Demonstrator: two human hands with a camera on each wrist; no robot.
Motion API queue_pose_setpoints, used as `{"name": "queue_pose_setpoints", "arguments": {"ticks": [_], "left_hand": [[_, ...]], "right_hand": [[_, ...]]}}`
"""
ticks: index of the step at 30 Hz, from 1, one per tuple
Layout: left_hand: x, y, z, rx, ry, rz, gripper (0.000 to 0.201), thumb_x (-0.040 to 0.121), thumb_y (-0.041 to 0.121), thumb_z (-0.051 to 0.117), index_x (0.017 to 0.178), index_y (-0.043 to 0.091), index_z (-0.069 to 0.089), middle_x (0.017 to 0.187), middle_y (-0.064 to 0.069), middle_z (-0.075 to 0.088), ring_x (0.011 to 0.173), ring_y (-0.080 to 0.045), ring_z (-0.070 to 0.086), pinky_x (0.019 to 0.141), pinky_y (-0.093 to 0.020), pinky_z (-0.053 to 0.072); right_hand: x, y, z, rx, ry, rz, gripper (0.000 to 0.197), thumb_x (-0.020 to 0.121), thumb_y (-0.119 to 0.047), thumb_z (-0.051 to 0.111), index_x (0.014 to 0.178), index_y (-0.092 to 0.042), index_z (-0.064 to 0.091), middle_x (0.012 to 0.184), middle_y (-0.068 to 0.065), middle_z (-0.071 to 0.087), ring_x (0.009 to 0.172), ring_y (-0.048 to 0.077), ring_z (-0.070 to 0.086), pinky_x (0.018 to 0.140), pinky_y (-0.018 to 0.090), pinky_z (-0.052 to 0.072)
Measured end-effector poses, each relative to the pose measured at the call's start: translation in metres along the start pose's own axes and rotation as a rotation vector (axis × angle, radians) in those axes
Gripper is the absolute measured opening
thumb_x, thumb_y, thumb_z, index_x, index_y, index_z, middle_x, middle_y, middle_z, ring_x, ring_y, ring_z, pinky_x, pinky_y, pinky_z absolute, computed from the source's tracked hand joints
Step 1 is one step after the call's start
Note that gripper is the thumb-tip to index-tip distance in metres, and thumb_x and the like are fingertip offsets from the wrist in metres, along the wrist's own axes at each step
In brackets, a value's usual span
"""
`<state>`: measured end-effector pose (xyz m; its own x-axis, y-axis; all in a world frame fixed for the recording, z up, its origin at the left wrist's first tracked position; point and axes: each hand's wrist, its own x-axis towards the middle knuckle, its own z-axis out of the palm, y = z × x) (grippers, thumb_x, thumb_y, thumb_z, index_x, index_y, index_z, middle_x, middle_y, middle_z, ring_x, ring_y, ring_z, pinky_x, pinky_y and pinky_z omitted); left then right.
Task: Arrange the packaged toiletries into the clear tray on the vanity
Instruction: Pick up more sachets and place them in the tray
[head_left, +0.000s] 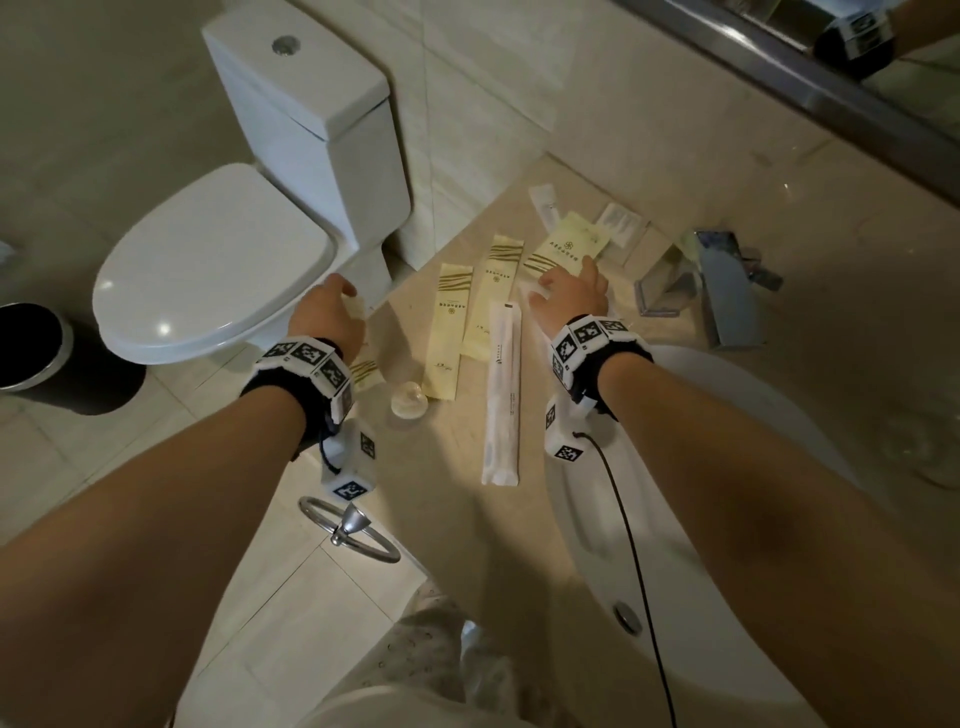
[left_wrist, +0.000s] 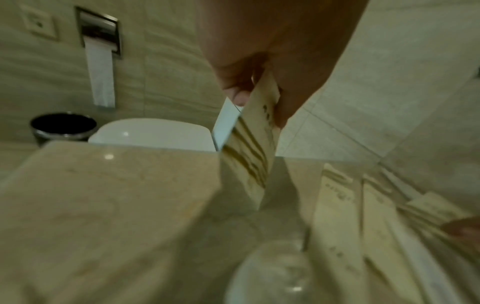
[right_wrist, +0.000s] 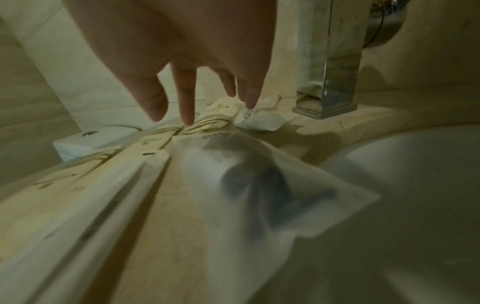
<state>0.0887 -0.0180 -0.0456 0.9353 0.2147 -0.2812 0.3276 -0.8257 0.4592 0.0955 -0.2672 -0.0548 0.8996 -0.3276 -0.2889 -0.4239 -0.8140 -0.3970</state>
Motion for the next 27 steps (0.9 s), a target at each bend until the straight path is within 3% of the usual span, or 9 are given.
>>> {"name": "queue_pose_setpoints", "arguments": {"ticks": [2, 5, 8, 11, 15, 17, 20, 22, 27], "left_hand": [[0.001, 0.014, -0.001, -0.139, 0.064, -0.016, 0.031, 0.089, 0.017, 0.05, 0.12, 0.016, 0.05, 0.121, -0.013, 0.06, 0.105, -0.033, 0.059, 0.079, -0.033, 0.045], [0.001, 0.036, -0.001, -0.308, 0.115, 0.008, 0.029, 0.089, 0.017, 0.052, 0.119, 0.018, 0.048, 0.119, -0.012, 0.06, 0.104, -0.031, 0.06, 0.088, -0.038, 0.052], [0.0, 0.051, 0.005, -0.411, 0.088, 0.045, 0.025, 0.089, 0.016, 0.053, 0.114, 0.018, 0.052, 0.116, -0.009, 0.062, 0.099, -0.028, 0.062, 0.086, -0.041, 0.055], [0.001, 0.057, 0.014, -0.46, 0.051, 0.075, 0.022, 0.086, 0.02, 0.056, 0.108, 0.02, 0.058, 0.114, -0.005, 0.064, 0.103, -0.026, 0.063, 0.089, -0.042, 0.054], [0.002, 0.062, 0.024, -0.51, -0.022, 0.036, 0.018, 0.083, 0.021, 0.059, 0.098, 0.029, 0.059, 0.114, -0.003, 0.065, 0.104, -0.024, 0.063, 0.09, -0.042, 0.054], [0.002, 0.064, 0.027, -0.534, -0.035, 0.026, 0.019, 0.083, 0.019, 0.06, 0.1, 0.028, 0.06, 0.114, -0.004, 0.064, 0.102, -0.023, 0.064, 0.088, -0.041, 0.055], [0.004, 0.065, 0.029, -0.544, -0.037, 0.038, 0.024, 0.084, 0.017, 0.06, 0.108, 0.021, 0.06, 0.114, -0.005, 0.063, 0.095, -0.02, 0.064, 0.081, -0.034, 0.057], [0.006, 0.064, 0.028, -0.555, -0.04, 0.043, 0.025, 0.085, 0.017, 0.06, 0.11, 0.02, 0.059, 0.113, -0.005, 0.062, 0.093, -0.019, 0.063, 0.078, -0.031, 0.057], [0.011, 0.057, 0.028, -0.519, -0.046, 0.036, 0.023, 0.085, 0.019, 0.061, 0.108, 0.021, 0.059, 0.109, -0.001, 0.061, 0.101, -0.024, 0.064, 0.087, -0.04, 0.056]], "right_hand": [[0.004, 0.002, -0.003, -0.073, -0.084, -0.032, 0.035, 0.09, -0.027, 0.053, 0.125, -0.022, 0.056, 0.159, 0.008, 0.001, 0.147, 0.029, 0.004, 0.118, 0.043, 0.018], [0.01, 0.005, -0.003, -0.283, -0.217, -0.122, 0.045, 0.091, -0.027, 0.051, 0.136, -0.026, 0.046, 0.16, 0.006, -0.006, 0.147, 0.032, -0.005, 0.119, 0.046, 0.01], [0.016, 0.007, -0.002, -0.36, -0.32, -0.147, 0.054, 0.093, -0.027, 0.047, 0.145, -0.027, 0.031, 0.16, 0.007, -0.01, 0.147, 0.035, -0.006, 0.12, 0.048, 0.009], [0.017, 0.007, -0.002, -0.373, -0.345, -0.156, 0.053, 0.094, -0.023, 0.044, 0.146, -0.022, 0.031, 0.16, 0.009, -0.004, 0.146, 0.037, 0.0, 0.119, 0.048, 0.014], [0.018, 0.002, -0.012, -0.269, -0.203, -0.149, 0.037, 0.093, -0.019, 0.044, 0.126, -0.007, 0.054, 0.137, 0.015, 0.045, 0.123, 0.035, 0.046, 0.102, 0.04, 0.042], [0.019, 0.003, -0.013, -0.1, -0.095, -0.072, 0.032, 0.094, -0.02, 0.047, 0.123, -0.007, 0.052, 0.124, 0.014, 0.057, 0.112, 0.033, 0.056, 0.094, 0.041, 0.049], [0.021, 0.006, -0.009, 0.098, 0.041, 0.049, 0.033, 0.093, -0.021, 0.051, 0.125, -0.01, 0.046, 0.122, 0.014, 0.059, 0.11, 0.033, 0.057, 0.09, 0.042, 0.051], [0.027, 0.008, -0.007, 0.118, 0.131, 0.063, 0.041, 0.092, -0.02, 0.054, 0.131, -0.01, 0.043, 0.13, 0.013, 0.053, 0.12, 0.031, 0.05, 0.098, 0.04, 0.046], [0.038, 0.013, -0.013, 0.044, 0.218, 0.129, 0.06, 0.089, -0.028, 0.059, 0.139, -0.008, 0.032, 0.142, 0.014, 0.038, 0.132, 0.031, 0.034, 0.106, 0.04, 0.032]]}}
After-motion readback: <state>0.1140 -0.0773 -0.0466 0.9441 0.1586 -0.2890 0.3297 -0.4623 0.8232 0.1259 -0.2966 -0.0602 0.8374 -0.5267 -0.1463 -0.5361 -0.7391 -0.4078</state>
